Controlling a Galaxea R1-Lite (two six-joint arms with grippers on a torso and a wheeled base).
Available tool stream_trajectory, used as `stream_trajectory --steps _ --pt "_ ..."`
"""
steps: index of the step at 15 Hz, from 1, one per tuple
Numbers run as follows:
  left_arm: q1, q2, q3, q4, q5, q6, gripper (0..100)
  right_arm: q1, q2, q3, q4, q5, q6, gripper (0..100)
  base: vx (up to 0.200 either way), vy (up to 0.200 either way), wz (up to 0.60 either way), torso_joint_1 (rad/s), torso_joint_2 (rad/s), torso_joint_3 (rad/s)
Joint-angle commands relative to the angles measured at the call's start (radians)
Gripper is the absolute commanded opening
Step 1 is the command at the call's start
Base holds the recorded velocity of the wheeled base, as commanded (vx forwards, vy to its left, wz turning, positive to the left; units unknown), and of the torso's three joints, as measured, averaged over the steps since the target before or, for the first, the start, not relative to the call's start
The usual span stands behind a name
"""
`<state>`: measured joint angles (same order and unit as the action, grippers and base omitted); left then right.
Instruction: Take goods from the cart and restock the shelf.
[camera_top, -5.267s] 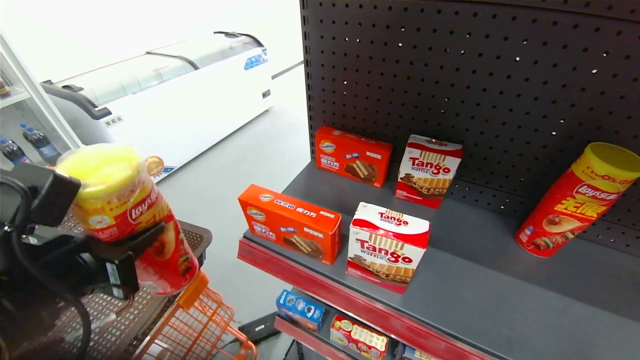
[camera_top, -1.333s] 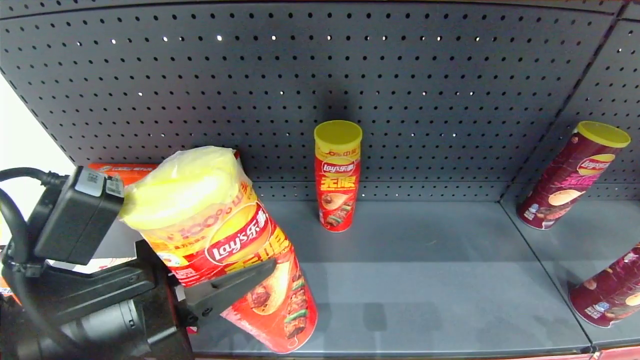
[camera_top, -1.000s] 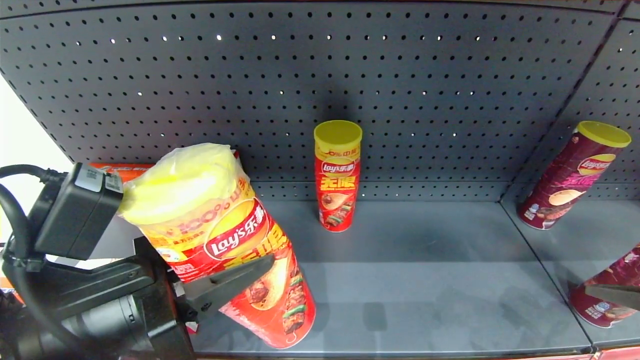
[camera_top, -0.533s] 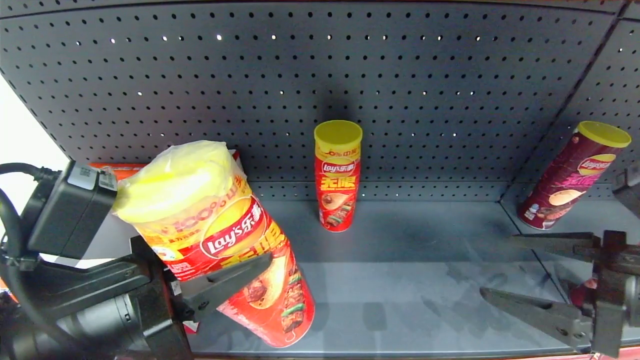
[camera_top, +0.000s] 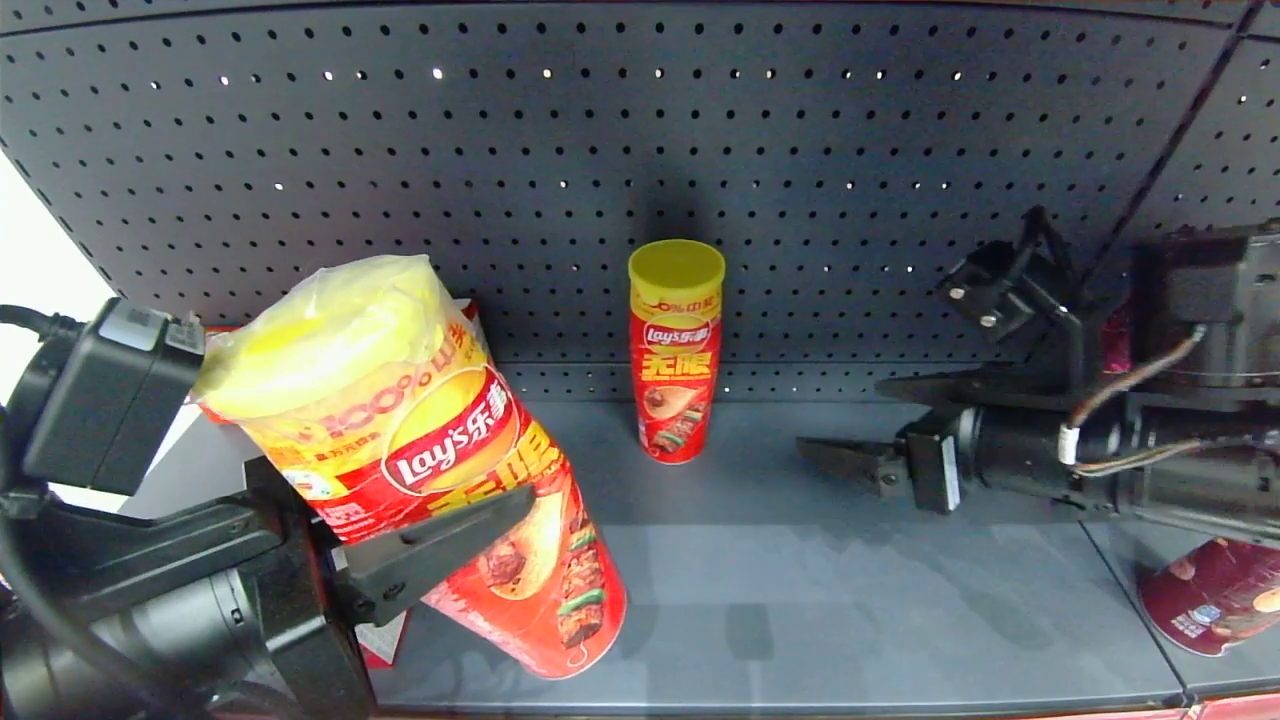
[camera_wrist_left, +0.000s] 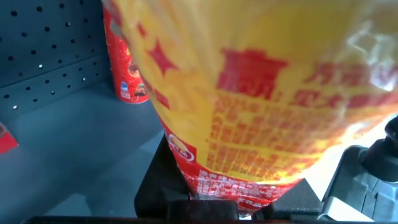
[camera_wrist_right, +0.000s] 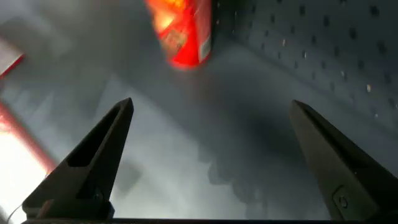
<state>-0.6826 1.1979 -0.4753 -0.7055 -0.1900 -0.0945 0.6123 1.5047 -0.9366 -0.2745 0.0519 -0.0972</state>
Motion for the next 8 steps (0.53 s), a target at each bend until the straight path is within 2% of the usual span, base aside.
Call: stream_trajectory --steps 1,3,4,6,8 --pt "0.0 0.003 -0.008 0.0 0.001 -0.001 0 -0.013 0.175 -0.08 -0.066 0.008 -0.004 100 0.0 0.0 0.0 0.0 0.0 0.0" --pt "0.0 0.006 -0.014 0.0 0.0 -0.004 0 -0.036 0.25 -0.133 -0.112 0.072 -0.032 100 0.0 0.0 0.0 0.0 0.0 0.0" --pt "-0.003 0.009 -0.023 0.0 -0.002 -0.019 0 -0.071 0.308 -0.163 -0.209 0.22 -0.095 100 0.0 0.0 0.0 0.0 0.0 0.0" --pt "-0.002 0.016 -0.032 0.0 -0.002 -0.019 0 -0.103 0.371 -0.225 -0.285 0.384 -0.131 100 0.0 0.0 0.0 0.0 0.0 0.0" --pt "-0.003 0.019 -0.037 0.0 -0.002 -0.019 0 -0.115 0.404 -0.277 -0.293 0.457 -0.137 100 0.0 0.0 0.0 0.0 0.0 0.0"
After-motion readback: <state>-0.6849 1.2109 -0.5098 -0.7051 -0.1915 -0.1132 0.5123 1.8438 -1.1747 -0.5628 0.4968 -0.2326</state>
